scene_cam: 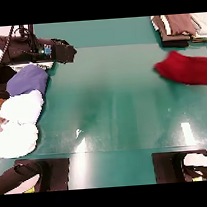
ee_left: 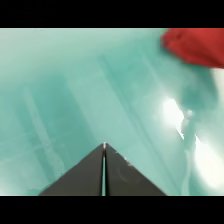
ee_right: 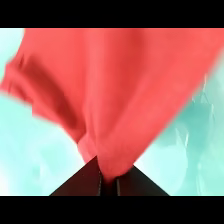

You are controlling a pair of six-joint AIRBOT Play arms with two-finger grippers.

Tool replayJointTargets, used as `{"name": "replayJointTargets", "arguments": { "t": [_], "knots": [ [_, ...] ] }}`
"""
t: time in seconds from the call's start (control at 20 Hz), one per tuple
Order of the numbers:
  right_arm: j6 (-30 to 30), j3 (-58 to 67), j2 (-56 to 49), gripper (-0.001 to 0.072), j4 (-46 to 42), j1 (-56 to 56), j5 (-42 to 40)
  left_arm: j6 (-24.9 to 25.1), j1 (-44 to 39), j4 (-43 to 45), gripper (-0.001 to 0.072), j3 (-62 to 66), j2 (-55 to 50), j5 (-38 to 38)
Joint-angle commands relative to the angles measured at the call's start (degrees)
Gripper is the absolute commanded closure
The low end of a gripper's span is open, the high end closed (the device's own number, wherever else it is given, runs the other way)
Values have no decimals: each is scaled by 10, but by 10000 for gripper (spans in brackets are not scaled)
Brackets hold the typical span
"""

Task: Fold the shirts.

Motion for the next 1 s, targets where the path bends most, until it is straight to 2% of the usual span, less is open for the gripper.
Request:
{"name": "replayJointTargets", "arguments": {
  "t": [0.0, 0.25, 0.3, 0.35, 0.4, 0.45, 0.55, 0.7, 0.8, 0.9, 0.95],
  "knots": [
    [10, -22, 10, 697, -7, -115, 24, -8, -1, 0, 684, 0, 0, 4],
    [-5, -91, 10, 689, -8, -147, 34, -8, -1, 0, 684, 0, 0, 3],
    [-30, -92, 10, 536, -17, -149, 44, -8, -1, 0, 684, 0, 0, 2],
    [-44, -86, 10, 197, -40, -151, 55, -7, -1, 0, 684, 0, 0, 0],
    [-46, -74, 10, -2, -73, -154, 72, -6, -1, 0, 684, 0, 0, -5],
    [-46, -56, 10, -2, -104, -158, 89, -6, -1, 1, 683, 0, 0, -10],
    [-41, -10, 11, 19, -96, -171, 104, -6, -1, 0, 683, 0, 0, -16],
    [-42, 24, 39, 21, 35, -148, 93, -6, -1, 0, 683, 0, 0, -14],
    [-42, 12, 74, 102, 115, -98, 75, -6, -1, 0, 683, 0, 0, -15],
    [-42, -6, 107, 102, 133, -27, 54, -6, -1, 0, 683, 0, 0, -14],
    [-42, -13, 120, 147, 130, 11, 46, -6, -1, 4, 683, 0, 0, -14]
  ]
}}
